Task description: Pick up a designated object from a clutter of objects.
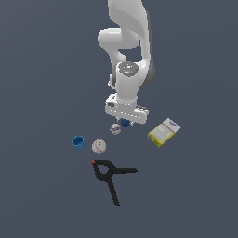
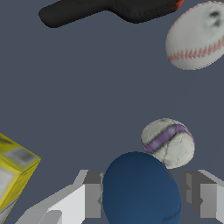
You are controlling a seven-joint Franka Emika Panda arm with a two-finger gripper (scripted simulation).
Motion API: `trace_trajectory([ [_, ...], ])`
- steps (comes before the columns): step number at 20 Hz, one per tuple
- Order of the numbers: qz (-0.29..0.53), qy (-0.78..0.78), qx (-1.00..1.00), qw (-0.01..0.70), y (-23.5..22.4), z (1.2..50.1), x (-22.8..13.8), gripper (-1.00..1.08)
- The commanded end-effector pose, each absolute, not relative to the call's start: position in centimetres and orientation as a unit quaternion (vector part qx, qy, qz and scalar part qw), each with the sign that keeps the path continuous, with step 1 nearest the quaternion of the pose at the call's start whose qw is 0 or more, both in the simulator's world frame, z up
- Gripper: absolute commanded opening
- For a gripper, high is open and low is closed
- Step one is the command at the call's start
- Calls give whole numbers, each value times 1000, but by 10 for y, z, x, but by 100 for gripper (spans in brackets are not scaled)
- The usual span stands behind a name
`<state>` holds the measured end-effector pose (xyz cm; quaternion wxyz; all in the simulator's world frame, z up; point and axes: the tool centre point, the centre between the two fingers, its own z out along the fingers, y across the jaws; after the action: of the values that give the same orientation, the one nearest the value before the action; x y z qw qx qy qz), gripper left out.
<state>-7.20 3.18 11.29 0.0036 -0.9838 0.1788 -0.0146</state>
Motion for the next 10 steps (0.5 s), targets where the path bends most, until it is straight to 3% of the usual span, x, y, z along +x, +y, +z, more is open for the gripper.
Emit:
trace_trajectory([
  [1, -14, 179, -984, 4, 25, 132, -76, -100],
  [10, -10, 178, -984, 4, -4, 209, -94, -100],
])
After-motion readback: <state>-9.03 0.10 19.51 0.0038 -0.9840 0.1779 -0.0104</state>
